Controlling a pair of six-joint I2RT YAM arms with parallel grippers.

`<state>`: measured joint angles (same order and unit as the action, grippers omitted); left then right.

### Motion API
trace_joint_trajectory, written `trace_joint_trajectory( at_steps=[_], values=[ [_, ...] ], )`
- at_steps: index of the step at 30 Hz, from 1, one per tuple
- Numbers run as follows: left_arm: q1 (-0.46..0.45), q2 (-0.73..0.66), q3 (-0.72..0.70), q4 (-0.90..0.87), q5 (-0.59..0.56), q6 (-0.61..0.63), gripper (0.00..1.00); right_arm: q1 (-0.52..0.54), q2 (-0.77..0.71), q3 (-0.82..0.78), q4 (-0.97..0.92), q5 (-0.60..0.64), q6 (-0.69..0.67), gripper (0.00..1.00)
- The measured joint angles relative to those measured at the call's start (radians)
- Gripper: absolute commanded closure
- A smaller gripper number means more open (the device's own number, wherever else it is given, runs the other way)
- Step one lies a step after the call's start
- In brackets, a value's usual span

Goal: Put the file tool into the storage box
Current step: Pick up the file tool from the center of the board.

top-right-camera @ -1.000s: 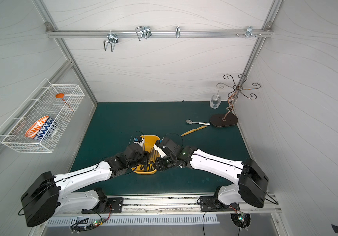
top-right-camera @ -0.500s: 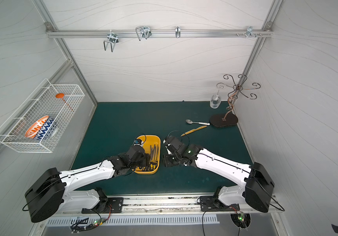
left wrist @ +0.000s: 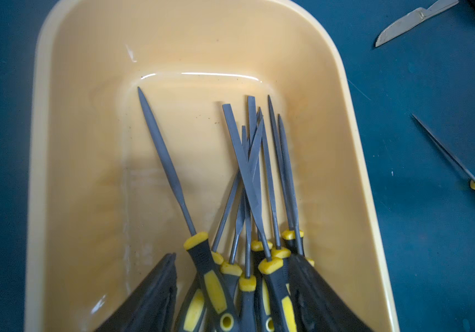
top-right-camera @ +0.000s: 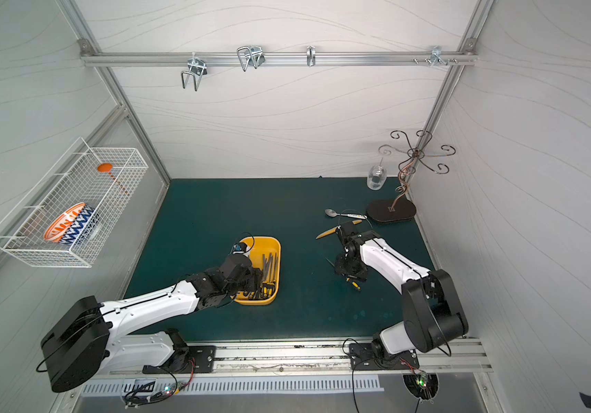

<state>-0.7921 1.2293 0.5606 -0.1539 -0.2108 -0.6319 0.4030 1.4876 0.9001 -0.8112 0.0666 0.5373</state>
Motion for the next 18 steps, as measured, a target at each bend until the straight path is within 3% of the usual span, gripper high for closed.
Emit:
trace_joint_trajectory(
  at_steps=[6, 12, 18],
  values=[
    [0.000, -0.006, 0.000, 0.000, 0.001, 0.000, 0.34, -0.040, 0.099, 0.004, 0.016, -0.012, -0.083, 0.37],
    [0.000, -0.006, 0.000, 0.000, 0.002, -0.001, 0.34, -0.044, 0.127, -0.005, 0.028, -0.054, -0.101, 0.48],
    [0.000, -0.006, 0.000, 0.001, 0.006, -0.004, 0.34, 0.025, 0.070, -0.066, 0.049, -0.048, -0.074, 0.81]
  ],
)
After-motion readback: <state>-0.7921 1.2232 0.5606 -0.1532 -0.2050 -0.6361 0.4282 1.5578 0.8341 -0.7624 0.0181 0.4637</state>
